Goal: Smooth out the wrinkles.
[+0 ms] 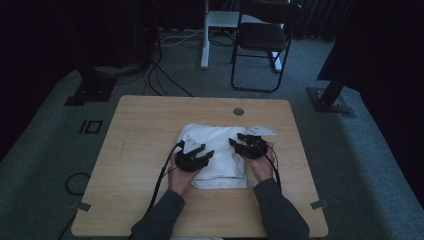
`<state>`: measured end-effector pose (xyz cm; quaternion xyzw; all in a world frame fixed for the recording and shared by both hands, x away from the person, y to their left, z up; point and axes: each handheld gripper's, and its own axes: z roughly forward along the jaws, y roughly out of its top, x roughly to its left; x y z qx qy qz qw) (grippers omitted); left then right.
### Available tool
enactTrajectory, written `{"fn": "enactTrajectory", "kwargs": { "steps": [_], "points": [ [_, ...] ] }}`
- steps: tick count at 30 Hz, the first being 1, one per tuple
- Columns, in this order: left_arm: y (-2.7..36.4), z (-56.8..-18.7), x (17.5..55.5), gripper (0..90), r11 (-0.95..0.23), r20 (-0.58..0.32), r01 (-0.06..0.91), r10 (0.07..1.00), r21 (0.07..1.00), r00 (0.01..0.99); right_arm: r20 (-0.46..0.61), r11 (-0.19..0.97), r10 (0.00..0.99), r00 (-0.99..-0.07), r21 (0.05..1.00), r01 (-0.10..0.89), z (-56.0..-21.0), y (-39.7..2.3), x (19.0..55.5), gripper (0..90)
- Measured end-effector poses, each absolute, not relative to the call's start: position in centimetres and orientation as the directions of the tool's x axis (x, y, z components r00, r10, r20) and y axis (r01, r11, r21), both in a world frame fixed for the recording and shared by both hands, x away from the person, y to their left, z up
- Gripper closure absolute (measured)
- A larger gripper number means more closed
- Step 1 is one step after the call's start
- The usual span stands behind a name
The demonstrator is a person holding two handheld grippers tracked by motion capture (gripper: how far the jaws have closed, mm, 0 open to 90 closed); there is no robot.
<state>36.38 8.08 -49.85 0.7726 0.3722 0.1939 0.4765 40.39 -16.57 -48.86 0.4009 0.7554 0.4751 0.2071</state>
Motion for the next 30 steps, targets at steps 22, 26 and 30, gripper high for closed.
{"fn": "enactTrajectory", "kwargs": {
  "steps": [22, 26, 30],
  "points": [
    [8.8, -50.8, 30.4, 47.5, -0.238, -0.061, 0.314, 0.702, 0.919, 0.709, 0.022, 0.359, 0.797, -0.604, 0.786, 0.503, -50.5, -15.7, 38.3, 44.5],
    [9.4, -51.8, 30.4, 47.6, -0.274, -0.076, 0.362, 0.697, 0.891, 0.713, -0.014, 0.451, 0.747, -0.665, 0.745, 0.491, -51.4, -14.4, 36.4, 44.7],
    [9.3, -53.1, 30.2, 46.9, -0.299, -0.084, 0.39, 0.691, 0.871, 0.718, -0.022, 0.481, 0.766, -0.642, 0.683, 0.55, -52.9, -14.3, 36.3, 45.4]
  ]
}}
